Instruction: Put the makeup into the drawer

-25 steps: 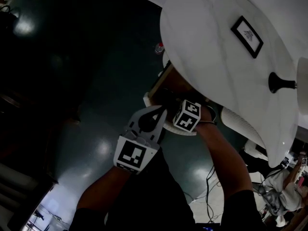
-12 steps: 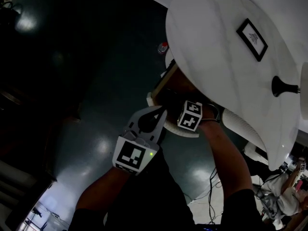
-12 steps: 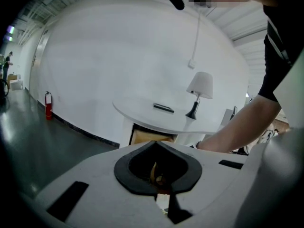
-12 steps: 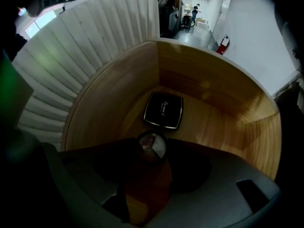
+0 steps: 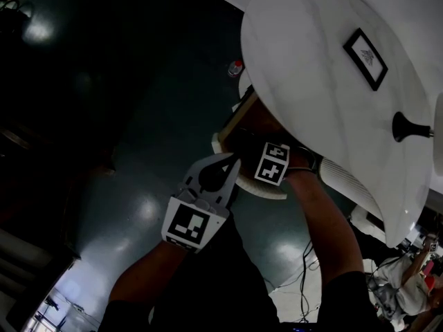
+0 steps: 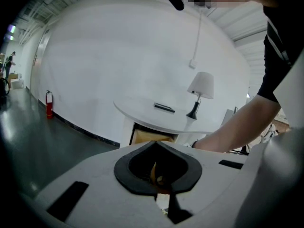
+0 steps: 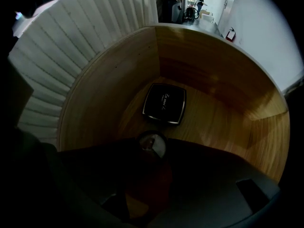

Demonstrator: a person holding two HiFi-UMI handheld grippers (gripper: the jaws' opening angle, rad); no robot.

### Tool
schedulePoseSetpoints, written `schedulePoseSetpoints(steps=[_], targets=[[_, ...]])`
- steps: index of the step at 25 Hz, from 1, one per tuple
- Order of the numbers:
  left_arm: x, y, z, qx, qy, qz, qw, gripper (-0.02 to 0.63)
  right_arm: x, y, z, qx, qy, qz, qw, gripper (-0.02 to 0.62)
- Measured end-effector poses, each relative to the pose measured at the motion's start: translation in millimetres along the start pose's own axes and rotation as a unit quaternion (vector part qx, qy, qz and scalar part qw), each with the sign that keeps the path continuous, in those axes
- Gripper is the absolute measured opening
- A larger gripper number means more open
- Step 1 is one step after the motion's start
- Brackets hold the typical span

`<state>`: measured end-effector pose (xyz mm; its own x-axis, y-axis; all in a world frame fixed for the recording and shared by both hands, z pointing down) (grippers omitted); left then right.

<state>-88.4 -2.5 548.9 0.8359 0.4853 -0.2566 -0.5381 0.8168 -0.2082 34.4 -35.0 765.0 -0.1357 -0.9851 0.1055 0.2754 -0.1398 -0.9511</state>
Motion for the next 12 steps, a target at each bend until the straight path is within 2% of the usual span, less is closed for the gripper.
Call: schedulePoseSetpoints(steps=[5, 9, 12], targets=[[-0.3, 1.3, 2.4, -0.003, -0.001, -0.002, 1.0000, 0.009, 4.4, -3.1, -5.0, 0.001, 0.022, 0.008, 1.000, 0.219], [-0.5, 2.3, 2.1, -0.001, -0.004, -0.005, 1.0000, 0.009, 3.2, -8.0, -4.9, -0.024, 0.050, 0.005, 0.998, 0.219], [-2.4, 9.8, -1.7, 0.002, -0.004, -0.009, 1.0000, 0.009, 0.0, -9.8, -6.3, -0.036, 0.051, -0.001, 0.998, 0.219]])
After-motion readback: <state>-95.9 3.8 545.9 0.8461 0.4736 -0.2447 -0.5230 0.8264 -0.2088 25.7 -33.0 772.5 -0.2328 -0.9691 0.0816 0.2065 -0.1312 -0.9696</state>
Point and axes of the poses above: the fingertips, and each gripper's own axes: y backward along the fingers, x to its right, z out of its underside, the point moved 5 cm from there along y, backward along the fingers, and after that the axes turned 12 degrees about x, right-handed, at the moved point
